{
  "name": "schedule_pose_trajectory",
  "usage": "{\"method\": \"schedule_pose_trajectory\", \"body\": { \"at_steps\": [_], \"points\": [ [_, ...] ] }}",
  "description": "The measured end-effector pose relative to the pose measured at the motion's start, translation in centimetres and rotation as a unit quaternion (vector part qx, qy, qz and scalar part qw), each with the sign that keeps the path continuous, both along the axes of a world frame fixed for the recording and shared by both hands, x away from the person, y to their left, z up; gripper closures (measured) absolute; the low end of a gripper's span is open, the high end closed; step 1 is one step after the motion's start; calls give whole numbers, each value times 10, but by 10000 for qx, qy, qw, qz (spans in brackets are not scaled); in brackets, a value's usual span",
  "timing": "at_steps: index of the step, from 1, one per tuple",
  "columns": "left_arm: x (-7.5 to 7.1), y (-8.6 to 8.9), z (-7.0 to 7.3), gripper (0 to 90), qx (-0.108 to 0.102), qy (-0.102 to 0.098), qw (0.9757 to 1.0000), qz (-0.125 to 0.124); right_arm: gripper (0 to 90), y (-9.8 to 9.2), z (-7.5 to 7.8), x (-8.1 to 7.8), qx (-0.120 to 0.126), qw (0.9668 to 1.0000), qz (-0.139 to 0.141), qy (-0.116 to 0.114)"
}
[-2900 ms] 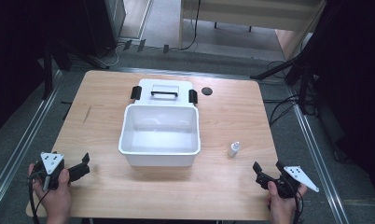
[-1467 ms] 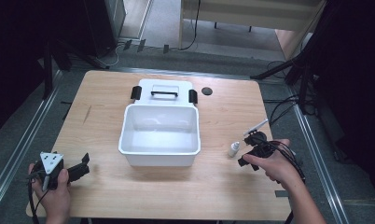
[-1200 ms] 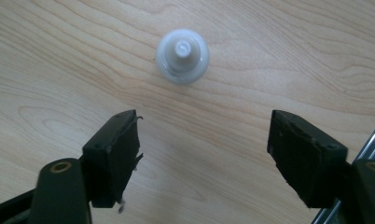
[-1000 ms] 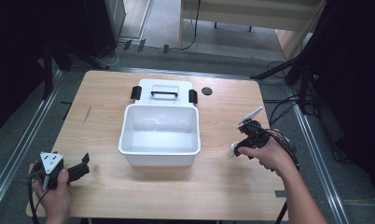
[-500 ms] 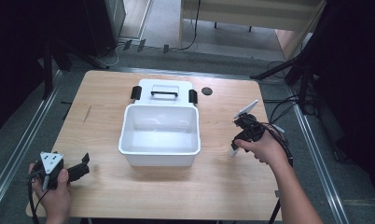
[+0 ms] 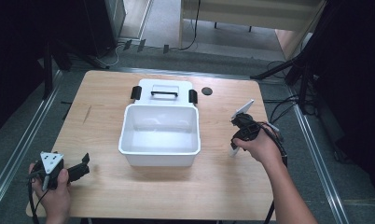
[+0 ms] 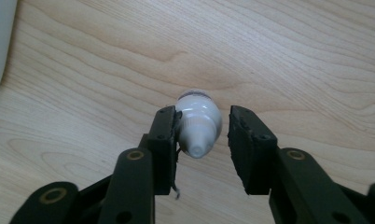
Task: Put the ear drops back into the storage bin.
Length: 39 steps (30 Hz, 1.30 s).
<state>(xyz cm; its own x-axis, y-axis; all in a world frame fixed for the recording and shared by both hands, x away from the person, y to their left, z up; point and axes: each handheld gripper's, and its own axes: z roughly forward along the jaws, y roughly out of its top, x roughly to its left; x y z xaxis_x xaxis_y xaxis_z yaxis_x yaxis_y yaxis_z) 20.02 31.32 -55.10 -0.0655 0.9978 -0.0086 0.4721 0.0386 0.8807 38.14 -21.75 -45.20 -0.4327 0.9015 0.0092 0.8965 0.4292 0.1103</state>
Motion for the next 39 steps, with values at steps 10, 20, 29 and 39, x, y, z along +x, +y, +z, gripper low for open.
{"method": "schedule_pose_trajectory", "body": {
  "at_steps": [10, 20, 29, 39],
  "points": [
    [0, 0, 0, 0, -8, 4, 10000, 7, 721, 1, 1, 0, 28, 9998, 171, -37],
    [0, 0, 0, 0, -2, -4, 10000, 8, 723, 4, 11, 0, -70, 9995, 294, -39],
    [0, 0, 0, 0, 1, -3, 10000, 24, 724, 15, 29, 6, -119, 9988, 472, -92],
    [0, 0, 0, 0, 4, 12, 10000, 30, 724, 32, 55, 18, -41, 9980, 585, -255]
  ]
}}
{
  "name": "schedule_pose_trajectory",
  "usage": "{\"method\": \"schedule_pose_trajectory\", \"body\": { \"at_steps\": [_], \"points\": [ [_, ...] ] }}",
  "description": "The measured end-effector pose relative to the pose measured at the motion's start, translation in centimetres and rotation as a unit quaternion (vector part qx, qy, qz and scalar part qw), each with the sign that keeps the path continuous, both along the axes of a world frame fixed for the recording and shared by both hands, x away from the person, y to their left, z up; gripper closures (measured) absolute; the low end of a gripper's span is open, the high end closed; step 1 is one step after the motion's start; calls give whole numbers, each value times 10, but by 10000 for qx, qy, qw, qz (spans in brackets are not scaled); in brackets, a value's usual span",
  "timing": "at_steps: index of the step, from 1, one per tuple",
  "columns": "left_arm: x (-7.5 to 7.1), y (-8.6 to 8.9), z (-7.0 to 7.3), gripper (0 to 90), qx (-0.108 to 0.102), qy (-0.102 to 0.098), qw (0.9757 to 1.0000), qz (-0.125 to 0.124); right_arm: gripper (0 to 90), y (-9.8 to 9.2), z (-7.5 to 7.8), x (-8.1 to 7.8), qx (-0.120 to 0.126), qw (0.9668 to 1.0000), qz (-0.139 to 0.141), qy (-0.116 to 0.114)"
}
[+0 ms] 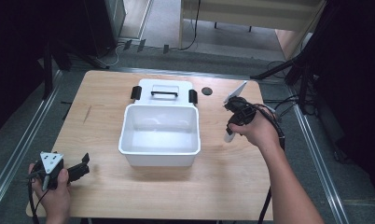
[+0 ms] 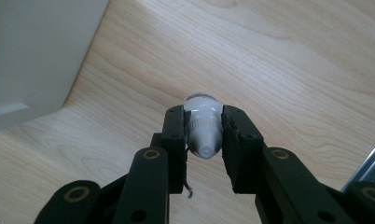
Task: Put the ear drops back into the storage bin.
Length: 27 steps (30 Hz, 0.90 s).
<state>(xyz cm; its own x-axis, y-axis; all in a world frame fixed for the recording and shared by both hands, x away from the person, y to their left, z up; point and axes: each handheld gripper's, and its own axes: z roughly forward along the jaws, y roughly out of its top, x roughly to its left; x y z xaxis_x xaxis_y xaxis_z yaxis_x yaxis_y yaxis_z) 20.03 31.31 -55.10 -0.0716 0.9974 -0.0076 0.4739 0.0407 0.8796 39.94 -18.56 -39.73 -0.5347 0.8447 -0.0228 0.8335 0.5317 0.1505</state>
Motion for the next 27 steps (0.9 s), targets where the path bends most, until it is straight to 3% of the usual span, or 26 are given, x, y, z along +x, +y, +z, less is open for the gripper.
{"method": "schedule_pose_trajectory", "body": {
  "at_steps": [19, 27],
  "points": [
    [0, 0, 0, 0, -1, -7, 10000, -1, 725, 31, 42, 19, 168, 9997, 120, -141],
    [0, 0, 0, 0, -1, -7, 10000, -2, 725, 45, 58, 25, 106, 9993, 192, -300]
  ]
}}
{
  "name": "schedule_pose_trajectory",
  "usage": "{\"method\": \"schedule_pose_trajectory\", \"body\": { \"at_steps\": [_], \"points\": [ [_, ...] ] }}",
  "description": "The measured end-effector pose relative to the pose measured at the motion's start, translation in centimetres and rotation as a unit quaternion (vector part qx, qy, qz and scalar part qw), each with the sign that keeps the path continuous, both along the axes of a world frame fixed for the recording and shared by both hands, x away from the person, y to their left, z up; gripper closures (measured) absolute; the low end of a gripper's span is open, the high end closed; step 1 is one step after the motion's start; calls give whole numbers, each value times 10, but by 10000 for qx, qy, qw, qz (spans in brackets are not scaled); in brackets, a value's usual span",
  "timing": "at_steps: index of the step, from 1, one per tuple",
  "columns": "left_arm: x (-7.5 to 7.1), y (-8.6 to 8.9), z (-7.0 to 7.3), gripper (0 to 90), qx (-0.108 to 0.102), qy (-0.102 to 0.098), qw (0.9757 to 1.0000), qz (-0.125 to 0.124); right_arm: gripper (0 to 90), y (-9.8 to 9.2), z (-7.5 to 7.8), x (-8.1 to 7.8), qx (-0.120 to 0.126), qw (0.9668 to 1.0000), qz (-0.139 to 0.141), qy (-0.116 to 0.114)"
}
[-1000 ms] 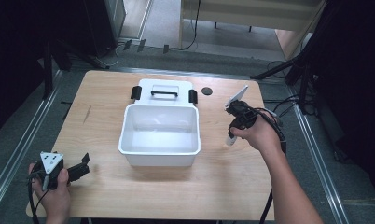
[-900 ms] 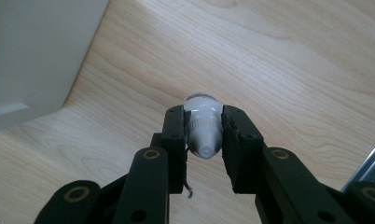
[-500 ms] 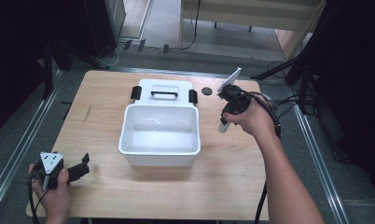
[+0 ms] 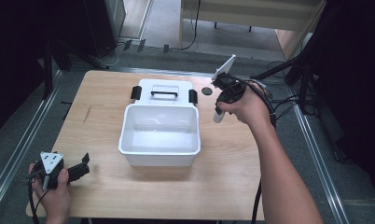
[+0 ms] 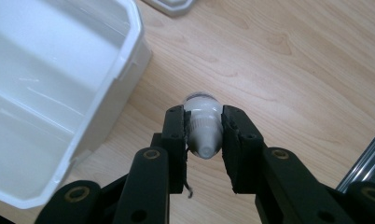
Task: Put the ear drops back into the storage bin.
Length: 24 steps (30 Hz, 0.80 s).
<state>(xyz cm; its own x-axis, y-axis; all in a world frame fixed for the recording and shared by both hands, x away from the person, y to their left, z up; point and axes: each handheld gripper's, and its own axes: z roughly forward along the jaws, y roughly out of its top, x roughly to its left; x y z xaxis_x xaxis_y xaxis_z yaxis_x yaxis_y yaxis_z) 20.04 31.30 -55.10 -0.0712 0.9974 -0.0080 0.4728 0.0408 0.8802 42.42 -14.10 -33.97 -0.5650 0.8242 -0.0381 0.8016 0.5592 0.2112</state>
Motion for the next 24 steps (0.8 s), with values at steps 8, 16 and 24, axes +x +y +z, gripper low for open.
{"method": "schedule_pose_trajectory", "body": {
  "at_steps": [8, 16, 24],
  "points": [
    [0, 0, 0, 0, -1, 4, 10000, -8, 725, 16, 18, 8, 62, 9999, 86, -84],
    [0, 0, 0, 0, 4, 8, 10000, -4, 725, 38, 28, 11, 94, 9995, 227, -193],
    [0, 1, 0, 0, 15, 27, 10000, -24, 725, 56, 28, 13, 150, 9990, 374, -200]
  ]
}}
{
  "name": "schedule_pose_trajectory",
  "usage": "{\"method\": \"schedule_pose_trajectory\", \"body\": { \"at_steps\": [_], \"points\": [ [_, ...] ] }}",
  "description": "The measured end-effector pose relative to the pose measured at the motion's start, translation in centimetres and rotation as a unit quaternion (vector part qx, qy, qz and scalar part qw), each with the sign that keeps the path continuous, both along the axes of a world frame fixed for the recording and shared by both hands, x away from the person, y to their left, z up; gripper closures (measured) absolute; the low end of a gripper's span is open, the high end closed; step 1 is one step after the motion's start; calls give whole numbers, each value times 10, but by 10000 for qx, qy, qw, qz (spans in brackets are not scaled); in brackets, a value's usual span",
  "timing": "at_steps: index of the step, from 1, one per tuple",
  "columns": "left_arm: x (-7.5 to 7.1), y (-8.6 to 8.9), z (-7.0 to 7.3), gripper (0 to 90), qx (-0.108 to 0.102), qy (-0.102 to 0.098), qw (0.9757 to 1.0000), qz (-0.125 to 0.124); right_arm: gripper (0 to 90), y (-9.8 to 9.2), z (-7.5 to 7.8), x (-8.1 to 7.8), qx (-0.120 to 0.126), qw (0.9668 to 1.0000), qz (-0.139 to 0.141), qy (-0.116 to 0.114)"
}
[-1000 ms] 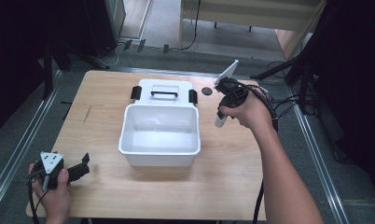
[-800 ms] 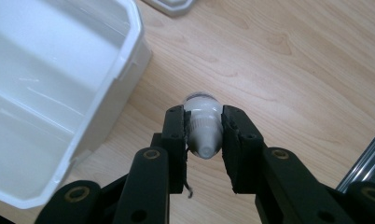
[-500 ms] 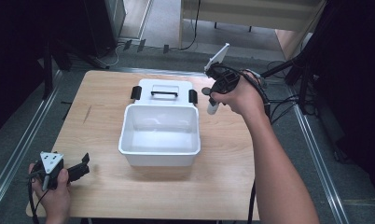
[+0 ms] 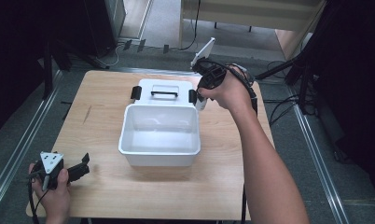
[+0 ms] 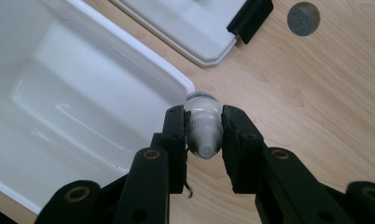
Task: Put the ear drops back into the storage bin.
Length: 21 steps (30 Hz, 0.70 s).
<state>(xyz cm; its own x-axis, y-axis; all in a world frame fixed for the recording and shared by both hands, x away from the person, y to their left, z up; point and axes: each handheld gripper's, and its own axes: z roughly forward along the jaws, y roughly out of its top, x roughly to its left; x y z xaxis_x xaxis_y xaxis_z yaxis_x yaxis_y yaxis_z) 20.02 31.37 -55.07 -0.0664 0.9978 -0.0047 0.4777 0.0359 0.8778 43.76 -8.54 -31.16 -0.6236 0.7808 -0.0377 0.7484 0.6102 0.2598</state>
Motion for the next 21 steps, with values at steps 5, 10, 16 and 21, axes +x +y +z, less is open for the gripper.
{"method": "schedule_pose_trajectory", "body": {
  "at_steps": [5, 10, 16, 21],
  "points": [
    [0, 0, 0, 0, -11, -7, 10000, 4, 725, 12, -4, 1, 32, 10000, 80, 30],
    [0, 0, 0, 0, -15, -8, 10000, 3, 725, 18, -8, 1, 35, 9999, 139, 64],
    [0, 0, 0, 0, -15, -12, 10000, 2, 725, 22, -14, 3, 73, 9998, 170, 85],
    [0, 0, 0, 0, -8, -21, 10000, -3, 725, 23, -15, 1, 117, 9996, 224, 146]
  ]
}}
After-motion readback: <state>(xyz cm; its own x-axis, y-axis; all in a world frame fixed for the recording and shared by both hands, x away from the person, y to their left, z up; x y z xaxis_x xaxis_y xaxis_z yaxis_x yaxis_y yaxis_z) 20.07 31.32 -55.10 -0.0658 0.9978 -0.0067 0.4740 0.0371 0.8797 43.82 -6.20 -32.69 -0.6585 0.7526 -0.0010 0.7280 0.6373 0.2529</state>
